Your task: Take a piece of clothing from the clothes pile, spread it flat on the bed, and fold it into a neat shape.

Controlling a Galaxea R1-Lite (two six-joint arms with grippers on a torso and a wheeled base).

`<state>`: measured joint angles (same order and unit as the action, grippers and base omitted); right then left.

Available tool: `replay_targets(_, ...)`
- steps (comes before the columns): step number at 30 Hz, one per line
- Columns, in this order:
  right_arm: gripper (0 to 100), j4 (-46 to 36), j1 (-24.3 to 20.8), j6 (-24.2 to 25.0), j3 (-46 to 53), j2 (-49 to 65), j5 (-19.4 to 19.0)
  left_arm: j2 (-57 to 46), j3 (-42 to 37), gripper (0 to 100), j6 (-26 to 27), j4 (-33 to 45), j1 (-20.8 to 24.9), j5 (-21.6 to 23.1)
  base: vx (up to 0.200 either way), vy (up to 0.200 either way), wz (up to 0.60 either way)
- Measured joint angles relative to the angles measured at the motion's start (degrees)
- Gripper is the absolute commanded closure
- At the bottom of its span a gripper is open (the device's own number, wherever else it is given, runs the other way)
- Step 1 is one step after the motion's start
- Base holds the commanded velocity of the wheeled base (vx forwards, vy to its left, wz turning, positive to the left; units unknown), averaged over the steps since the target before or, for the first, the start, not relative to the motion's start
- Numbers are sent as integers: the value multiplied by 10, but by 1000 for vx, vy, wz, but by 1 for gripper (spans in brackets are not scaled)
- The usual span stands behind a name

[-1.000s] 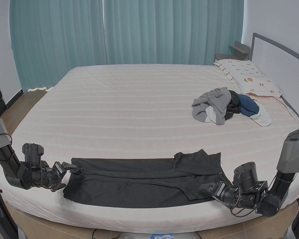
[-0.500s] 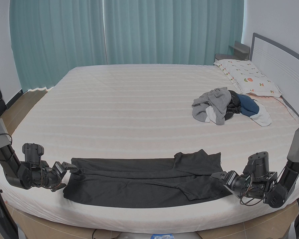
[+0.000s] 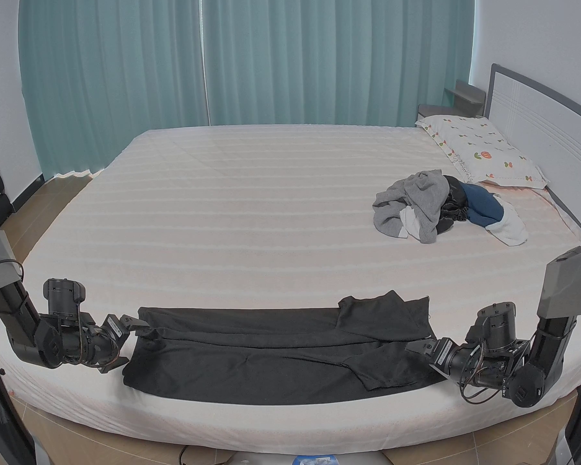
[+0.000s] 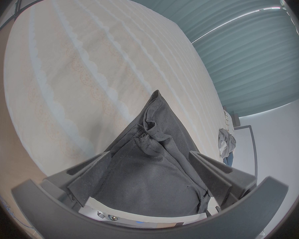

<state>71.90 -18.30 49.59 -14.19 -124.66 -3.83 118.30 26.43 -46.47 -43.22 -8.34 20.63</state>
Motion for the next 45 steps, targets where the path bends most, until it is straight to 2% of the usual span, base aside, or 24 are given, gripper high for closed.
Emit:
replay_targets(18, 100, 16, 4, -14, 38, -19, 4, 0, 0, 0, -2, 0, 0, 0, 0, 0, 0)
replay_targets(37, 100, 37, 27, -62, 78, -20, 7, 0, 2, 0, -5, 0, -1, 0, 0, 0, 0)
replay_targets(38, 0, 37, 27, -62, 78, -20, 7, 0, 2, 0, -5, 0, -1, 0, 0, 0, 0)
replay_targets(45, 0, 42, 28, -62, 77, -13, 7, 2, 9, 0, -4, 0, -1, -2, 0, 0, 0)
